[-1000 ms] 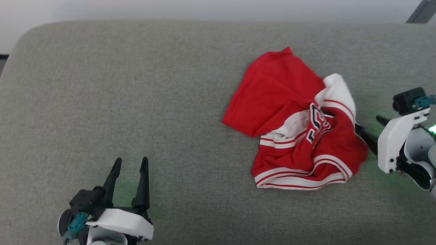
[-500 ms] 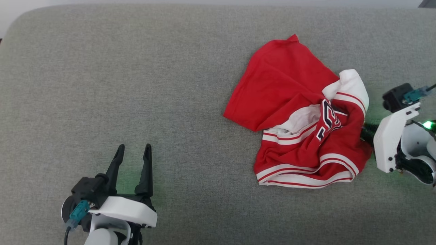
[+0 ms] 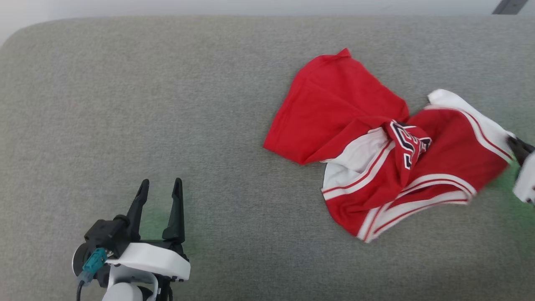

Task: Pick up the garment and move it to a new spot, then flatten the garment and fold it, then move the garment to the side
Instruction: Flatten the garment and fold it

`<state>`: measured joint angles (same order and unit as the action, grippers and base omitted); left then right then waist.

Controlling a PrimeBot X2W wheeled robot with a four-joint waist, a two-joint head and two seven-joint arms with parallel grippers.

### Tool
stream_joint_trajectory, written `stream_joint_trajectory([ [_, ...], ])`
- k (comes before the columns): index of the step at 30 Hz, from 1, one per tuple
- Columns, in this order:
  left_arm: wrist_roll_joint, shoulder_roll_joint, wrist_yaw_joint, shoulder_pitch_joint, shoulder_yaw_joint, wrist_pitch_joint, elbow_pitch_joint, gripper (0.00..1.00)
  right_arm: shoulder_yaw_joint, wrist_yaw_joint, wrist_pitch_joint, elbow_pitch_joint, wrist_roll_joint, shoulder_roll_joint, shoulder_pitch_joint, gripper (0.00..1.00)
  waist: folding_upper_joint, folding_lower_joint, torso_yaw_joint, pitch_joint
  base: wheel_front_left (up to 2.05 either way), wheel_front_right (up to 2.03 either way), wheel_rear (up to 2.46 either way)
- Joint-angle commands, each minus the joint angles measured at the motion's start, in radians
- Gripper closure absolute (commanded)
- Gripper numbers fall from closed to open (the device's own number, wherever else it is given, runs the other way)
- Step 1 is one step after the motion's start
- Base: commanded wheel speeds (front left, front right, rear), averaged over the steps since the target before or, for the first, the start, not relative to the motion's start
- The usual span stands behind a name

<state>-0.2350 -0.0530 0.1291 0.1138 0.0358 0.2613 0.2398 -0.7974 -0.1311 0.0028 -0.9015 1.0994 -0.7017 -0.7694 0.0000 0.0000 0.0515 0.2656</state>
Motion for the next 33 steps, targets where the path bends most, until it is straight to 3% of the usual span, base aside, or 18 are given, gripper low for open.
stream_joint_trajectory([
  [1, -0.002, 0.001, 0.002, -0.007, 0.0, 0.005, -0.006, 0.0, 0.024, 0.001, -0.03, -0.032, 0.018, 0.003, 0.025, 1.0, 0.0, 0.0, -0.01, -0.009, 0.0, 0.0, 0.0],
  [7, 0.001, -0.007, 0.002, -0.015, 0.002, 0.005, -0.003, 0.0, 0.18, 0.001, -0.21, -0.2, 0.119, 0.058, 0.097, 1.0, 0.0, 0.0, -0.035, -0.022, 0.0, 0.0, 0.0],
  [11, -0.002, -0.015, 0.002, -0.012, 0.016, 0.005, 0.004, 0.0, 0.296, 0.001, -0.266, -0.291, 0.174, 0.076, 0.121, 1.0, 0.0, 0.0, -0.047, -0.027, 0.0, 0.0, 0.0],
  [14, -0.006, -0.025, 0.002, -0.009, 0.029, 0.005, 0.007, 0.0, 0.415, 0.001, -0.269, -0.313, 0.138, 0.031, 0.106, 1.0, 0.0, 0.0, -0.053, -0.027, 0.0, 0.0, 0.0],
  [19, -0.015, -0.047, 0.002, 0.006, 0.061, 0.005, 0.018, 0.0, 0.566, 0.001, -0.268, -0.274, 0.006, 0.058, 0.167, 1.0, 0.0, 0.0, -0.067, -0.029, 0.0, 0.0, 0.0],
  [20, -0.022, -0.053, 0.002, 0.012, 0.071, 0.005, 0.017, 0.0, 0.592, 0.001, -0.268, -0.265, -0.026, 0.059, 0.176, 0.72, 0.0, 0.0, -0.07, -0.03, 0.0, 0.0, 0.0],
  [22, -0.048, -0.068, 0.002, 0.028, 0.096, 0.005, 0.01, 0.0, 0.651, 0.001, -0.268, -0.236, -0.083, 0.072, 0.199, 0.0, 0.0, 0.0, -0.078, -0.031, 0.0, 0.0, 0.0],
  [24, -0.08, -0.088, 0.002, 0.046, 0.151, 0.005, 0.0, 0.0, 0.713, 0.001, -0.268, -0.197, -0.146, 0.091, 0.225, 0.0, 0.0, 0.0, -0.087, -0.031, 0.0, 0.0, 0.0],
  [27, -0.162, -0.163, 0.002, 0.089, 0.295, -0.016, 0.007, 0.0, 0.817, 0.001, -0.269, -0.118, -0.244, 0.114, 0.269, 0.0, 0.0, 0.0, -0.103, -0.033, 0.0, 0.0, 0.0],
  [31, -0.316, -0.288, 0.002, 0.205, 0.527, -0.163, -0.038, 0.0, 0.955, 0.001, -0.269, 0.005, -0.372, 0.173, 0.333, 0.0, 0.0, 0.0, -0.127, -0.029, 0.0, 0.0, 0.0],
  [33, -0.358, -0.315, 0.002, 0.244, 0.58, -0.212, -0.057, 0.0, 0.987, 0.001, -0.269, 0.036, -0.402, 0.189, 0.347, 0.0, 0.0, 0.0, -0.132, -0.026, 0.0, 0.0, 0.0],
])
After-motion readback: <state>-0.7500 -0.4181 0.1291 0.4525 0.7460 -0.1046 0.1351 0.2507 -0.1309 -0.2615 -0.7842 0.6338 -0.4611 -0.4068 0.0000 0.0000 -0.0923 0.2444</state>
